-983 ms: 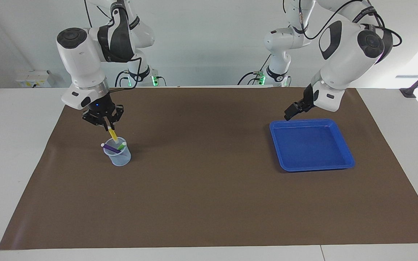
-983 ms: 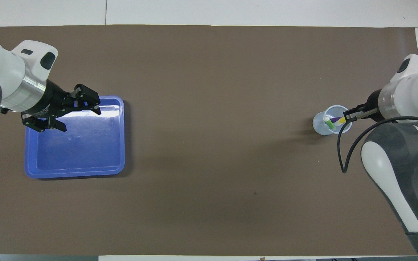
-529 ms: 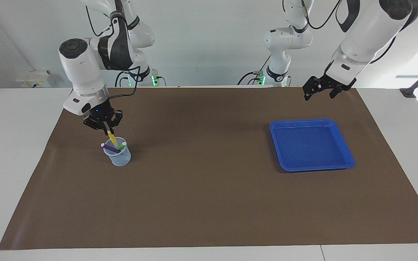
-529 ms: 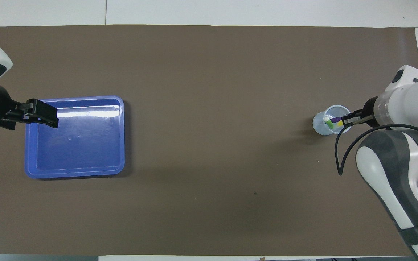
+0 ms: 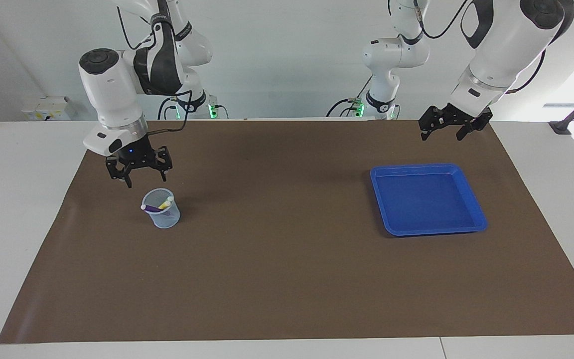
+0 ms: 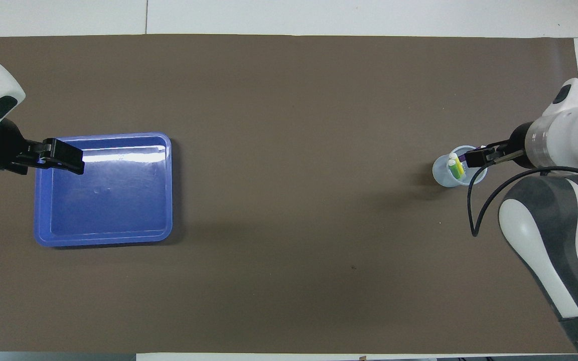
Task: Transfer and insert pens with both arms
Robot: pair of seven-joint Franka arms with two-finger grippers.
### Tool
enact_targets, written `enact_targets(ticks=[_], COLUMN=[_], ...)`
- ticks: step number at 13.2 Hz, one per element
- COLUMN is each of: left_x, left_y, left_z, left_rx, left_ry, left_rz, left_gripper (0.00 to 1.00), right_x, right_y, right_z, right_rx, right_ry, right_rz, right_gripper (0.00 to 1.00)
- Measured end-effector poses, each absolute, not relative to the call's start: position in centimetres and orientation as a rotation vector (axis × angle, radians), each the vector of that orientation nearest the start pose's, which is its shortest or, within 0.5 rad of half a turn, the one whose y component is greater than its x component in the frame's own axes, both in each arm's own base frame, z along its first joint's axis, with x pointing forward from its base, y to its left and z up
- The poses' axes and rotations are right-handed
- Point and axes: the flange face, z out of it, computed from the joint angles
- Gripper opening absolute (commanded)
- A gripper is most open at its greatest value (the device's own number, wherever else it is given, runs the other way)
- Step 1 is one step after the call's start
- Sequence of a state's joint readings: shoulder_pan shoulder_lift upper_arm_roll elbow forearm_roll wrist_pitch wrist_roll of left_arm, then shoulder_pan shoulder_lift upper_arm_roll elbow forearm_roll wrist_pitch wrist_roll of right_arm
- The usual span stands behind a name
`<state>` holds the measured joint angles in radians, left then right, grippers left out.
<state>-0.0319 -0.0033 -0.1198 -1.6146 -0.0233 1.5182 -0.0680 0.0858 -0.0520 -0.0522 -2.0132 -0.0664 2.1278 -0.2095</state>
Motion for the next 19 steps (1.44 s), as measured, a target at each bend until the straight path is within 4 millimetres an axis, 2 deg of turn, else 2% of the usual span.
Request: enact_targets(ticks=[3,7,9,12,19], left_x=[54.0,54.0,54.0,54.0,54.0], left_y=[-8.5,-8.1,-7.9,-7.9,-7.8], left_z=[60.7,60.9,60.9,60.9,60.9], left_rx=[-3.15,-3.151,-3.151,-3.151,-3.151], left_ry=[0.139,0.127,0.122,0.121,0.12], left_rz=[0.133,0.126,0.125,0.125,0.125], left_gripper=[1.0,1.0,1.0,1.0,1.0], right_x=[56.1,56.0,56.1,56.4,56.4], right_y=[1.0,0.5,0.5,0.7,-0.5], right_z=[52.2,56.5,58.0,58.7,58.0], right_rx=[-3.171,-3.145,-3.147,-3.149,-3.092], right_ry=[-0.395,-0.162,-0.075,0.045,0.161], right_rz=[-0.261,-0.193,-0.159,-0.096,-0.032], right_gripper=[1.0,1.0,1.0,1.0,1.0])
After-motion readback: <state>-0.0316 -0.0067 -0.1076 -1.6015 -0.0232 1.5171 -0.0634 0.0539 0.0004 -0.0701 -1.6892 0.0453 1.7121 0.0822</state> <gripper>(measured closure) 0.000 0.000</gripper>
